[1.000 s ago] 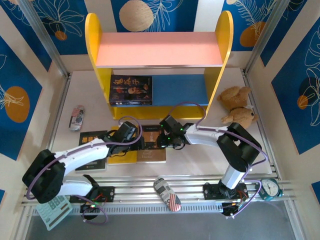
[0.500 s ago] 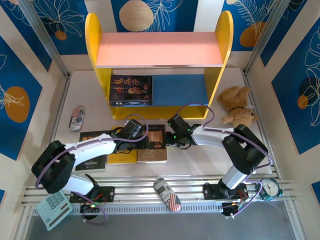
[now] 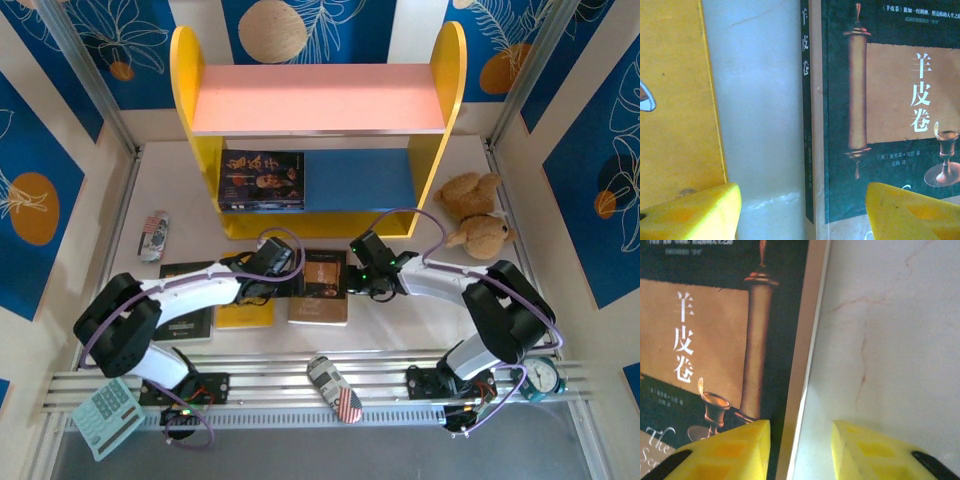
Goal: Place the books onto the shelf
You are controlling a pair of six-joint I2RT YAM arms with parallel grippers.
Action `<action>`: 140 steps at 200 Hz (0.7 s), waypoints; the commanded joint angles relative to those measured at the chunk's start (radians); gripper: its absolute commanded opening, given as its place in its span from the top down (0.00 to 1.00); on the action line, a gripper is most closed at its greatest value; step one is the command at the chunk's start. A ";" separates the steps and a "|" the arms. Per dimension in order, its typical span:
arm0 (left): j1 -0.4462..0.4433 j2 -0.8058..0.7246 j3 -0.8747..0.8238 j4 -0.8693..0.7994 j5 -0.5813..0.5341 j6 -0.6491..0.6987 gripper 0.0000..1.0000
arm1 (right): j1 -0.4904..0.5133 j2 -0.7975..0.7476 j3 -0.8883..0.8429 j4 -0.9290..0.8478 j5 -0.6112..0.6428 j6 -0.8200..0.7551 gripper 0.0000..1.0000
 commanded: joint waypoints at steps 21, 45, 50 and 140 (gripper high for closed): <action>-0.022 0.032 0.033 0.016 0.023 0.014 0.33 | 0.028 -0.032 0.003 -0.069 0.014 -0.018 0.54; -0.028 0.057 0.043 0.011 0.021 0.013 0.33 | 0.038 -0.012 0.018 -0.061 0.010 -0.018 0.51; -0.029 0.061 0.044 0.012 0.021 0.014 0.33 | 0.041 -0.006 0.023 -0.060 0.012 -0.018 0.51; -0.032 0.139 0.020 0.050 0.059 0.012 0.33 | 0.118 0.152 0.014 -0.030 0.049 0.016 0.69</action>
